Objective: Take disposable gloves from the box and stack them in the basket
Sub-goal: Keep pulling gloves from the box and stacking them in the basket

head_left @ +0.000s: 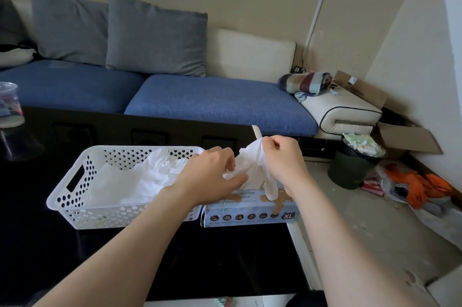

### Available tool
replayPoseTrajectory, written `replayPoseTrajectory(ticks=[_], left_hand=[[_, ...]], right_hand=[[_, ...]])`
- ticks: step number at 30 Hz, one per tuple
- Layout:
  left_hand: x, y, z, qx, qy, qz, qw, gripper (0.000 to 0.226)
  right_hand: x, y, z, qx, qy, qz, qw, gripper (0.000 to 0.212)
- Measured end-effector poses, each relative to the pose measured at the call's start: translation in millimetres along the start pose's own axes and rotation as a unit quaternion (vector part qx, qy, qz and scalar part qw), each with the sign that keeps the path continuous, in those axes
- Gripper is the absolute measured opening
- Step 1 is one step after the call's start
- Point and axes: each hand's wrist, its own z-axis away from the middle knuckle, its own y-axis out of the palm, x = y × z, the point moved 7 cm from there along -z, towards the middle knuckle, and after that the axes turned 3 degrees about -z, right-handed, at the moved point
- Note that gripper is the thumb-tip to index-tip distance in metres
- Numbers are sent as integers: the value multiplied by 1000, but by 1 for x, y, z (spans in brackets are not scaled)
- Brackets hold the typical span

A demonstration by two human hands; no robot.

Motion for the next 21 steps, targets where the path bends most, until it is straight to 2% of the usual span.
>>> replayPoseTrajectory(ticks=[3, 7, 11, 15, 18, 21], left_hand=[[-4, -1, -1, -33, 16, 40, 999, 28], [-6, 5, -3, -33, 16, 24, 999, 17], [-4, 10, -4, -1, 5, 14, 1000, 26], [-11, 14, -2, 29, 38, -41, 998, 45], [-15, 18, 0, 57, 71, -95, 991, 45], [-17, 26, 3, 84, 79, -95, 989, 37]], right_hand=[[1, 2, -1, -1, -15, 23, 1000, 41], [5, -2, -2, -40, -29, 7, 999, 41], [10, -16, 1, -130, -42, -39, 990, 36], [8, -33, 2, -208, -12, -150, 966, 34], [9, -40, 2, -236, -9, -187, 954, 32], [16, -42, 5, -236, -27, -204, 950, 31]])
